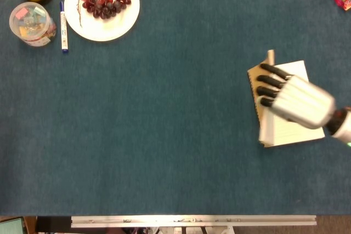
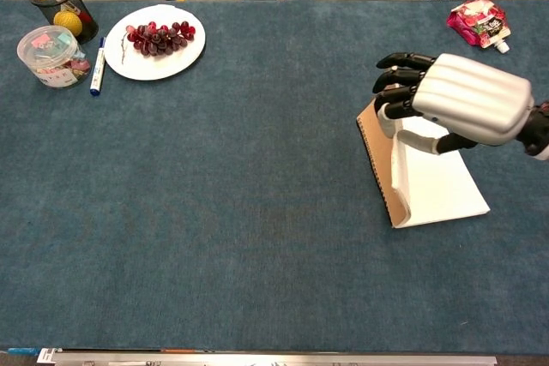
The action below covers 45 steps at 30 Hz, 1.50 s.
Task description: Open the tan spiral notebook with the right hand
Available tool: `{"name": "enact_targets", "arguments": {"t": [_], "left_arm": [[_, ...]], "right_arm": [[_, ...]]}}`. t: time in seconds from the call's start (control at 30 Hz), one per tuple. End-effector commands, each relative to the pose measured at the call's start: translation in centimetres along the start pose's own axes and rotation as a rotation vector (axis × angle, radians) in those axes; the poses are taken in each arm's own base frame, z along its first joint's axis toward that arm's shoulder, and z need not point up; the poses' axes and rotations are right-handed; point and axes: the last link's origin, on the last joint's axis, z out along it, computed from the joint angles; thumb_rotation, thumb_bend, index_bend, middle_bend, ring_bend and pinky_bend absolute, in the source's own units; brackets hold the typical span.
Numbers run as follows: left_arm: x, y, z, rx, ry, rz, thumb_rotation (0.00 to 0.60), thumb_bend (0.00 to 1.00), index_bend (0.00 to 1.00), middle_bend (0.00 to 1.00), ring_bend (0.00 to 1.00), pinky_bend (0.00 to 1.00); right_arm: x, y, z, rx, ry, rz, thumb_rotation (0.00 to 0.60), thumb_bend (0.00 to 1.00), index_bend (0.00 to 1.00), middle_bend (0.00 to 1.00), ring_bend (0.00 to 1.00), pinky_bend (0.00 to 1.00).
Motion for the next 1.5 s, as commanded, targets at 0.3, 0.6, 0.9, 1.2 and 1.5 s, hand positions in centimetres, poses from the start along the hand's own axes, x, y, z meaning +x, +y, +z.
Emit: {"name": "enact_targets", "arguments": {"t": [0.3,0.6,0.9,1.2,1.5], "left_arm": [[0.0,-0.1,-0.1,0.004,-0.009,0.002,0.600,0.41,0.18,0.15,0.12,0.06],[0.0,-0.2,-0.1,0.013,-0.014,0.006,0.600,0.41,0.18,0.15,0.12,0.06],[-0.1,-0.1,0.0,0.011,-0.022,0.008,0.600,0.41,0.18,0.15,0.12,0.06],[0.1,-0.3,0.0,0.015,-0.011,0.005,0.600,0.41,0.18,0.15,0.12,0.06],[-0.1,-0.4,0.9,0.001,0.002,0.019,0.600,0.41,0.18,0.15,0.12,0.06]], "right_arm": [[-2.5,-3.0,7.7,0.123,-0.007,0.047,0.600,0.58,0.81,0.47,0.26,0.15],[-5.1,-4.5,10.5,0.139,-0.062,0.031,0.600,0.56,0.59,0.36,0.20,0.16],[-6.3,-5.2,12.0,0.042,-0.069,-0.031,0.600,0.21,0.00,0.00,0.00,0.00],[-4.0,-3.6,11.1,-0.064,-0.009,-0.026,0.600,0.21,0.00,0.00,0.00,0.00],[-0.1,1.6,4.4,-0.385,0.038,0.006,0.600,0.31,0.21,0.24,0.10,0.19]]}}
